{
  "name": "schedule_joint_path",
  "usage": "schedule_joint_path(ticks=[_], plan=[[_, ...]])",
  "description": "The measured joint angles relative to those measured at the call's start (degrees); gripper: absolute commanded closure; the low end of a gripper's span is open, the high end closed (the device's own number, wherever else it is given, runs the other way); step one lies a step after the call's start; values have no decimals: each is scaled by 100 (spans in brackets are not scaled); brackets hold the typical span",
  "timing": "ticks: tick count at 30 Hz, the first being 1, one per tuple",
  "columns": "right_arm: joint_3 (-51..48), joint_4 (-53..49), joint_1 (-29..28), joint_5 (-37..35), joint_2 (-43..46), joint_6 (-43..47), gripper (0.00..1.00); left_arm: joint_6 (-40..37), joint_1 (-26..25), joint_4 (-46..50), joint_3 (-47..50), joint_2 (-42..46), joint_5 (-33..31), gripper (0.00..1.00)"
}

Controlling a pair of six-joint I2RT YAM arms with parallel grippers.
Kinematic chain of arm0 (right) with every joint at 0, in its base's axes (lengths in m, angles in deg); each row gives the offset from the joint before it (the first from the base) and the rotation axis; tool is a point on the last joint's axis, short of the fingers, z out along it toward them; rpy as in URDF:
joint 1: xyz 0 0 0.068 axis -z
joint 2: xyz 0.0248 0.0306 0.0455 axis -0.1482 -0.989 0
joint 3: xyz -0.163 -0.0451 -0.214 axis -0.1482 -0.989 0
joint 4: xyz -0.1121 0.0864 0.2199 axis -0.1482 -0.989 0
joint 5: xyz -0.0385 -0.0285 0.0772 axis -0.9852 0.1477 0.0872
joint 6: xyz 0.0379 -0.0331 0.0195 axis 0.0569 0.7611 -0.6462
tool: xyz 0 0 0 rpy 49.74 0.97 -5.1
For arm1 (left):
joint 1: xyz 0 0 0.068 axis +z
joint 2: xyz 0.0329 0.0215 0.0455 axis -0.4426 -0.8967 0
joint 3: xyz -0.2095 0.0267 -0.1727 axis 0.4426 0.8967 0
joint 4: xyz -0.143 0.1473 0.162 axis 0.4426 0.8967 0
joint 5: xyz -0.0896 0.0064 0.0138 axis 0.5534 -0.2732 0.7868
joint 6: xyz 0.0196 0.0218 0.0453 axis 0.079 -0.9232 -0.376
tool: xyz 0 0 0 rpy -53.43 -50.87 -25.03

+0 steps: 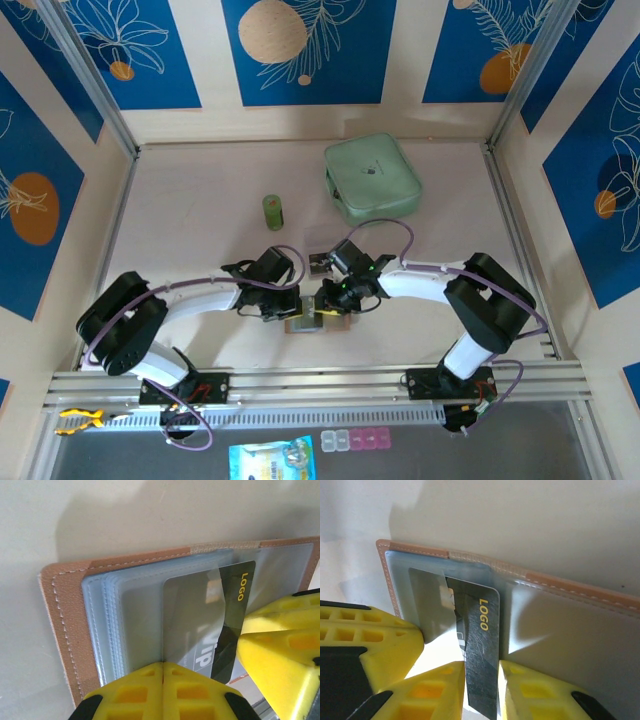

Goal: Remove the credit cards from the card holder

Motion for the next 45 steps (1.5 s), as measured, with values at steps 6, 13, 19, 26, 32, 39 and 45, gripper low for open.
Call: schedule_joint_path(ticks=[6, 13, 19, 26, 32, 39, 45], plan=[[-59, 125, 50, 149, 0, -109, 75, 0, 0, 0, 2, 0, 0, 100], [-133, 254, 81, 219, 2, -212, 75, 0, 2, 0, 7, 0, 2, 100], [-160, 262, 85, 227, 0, -216, 74, 0, 2, 0, 7, 0, 2, 100], [-188, 409, 87, 323, -118, -214, 75, 0, 0, 0, 7, 0, 4, 100], [-188, 450, 96, 420, -188, -214, 77, 0, 0, -15, -2, -22, 22, 100], [-251, 496, 109, 426, -61, -232, 79, -2, 0, -17, -4, -26, 22, 100], [-251, 518, 111, 470, 94, -236, 83, 0, 0, -24, -4, -39, 26, 100]])
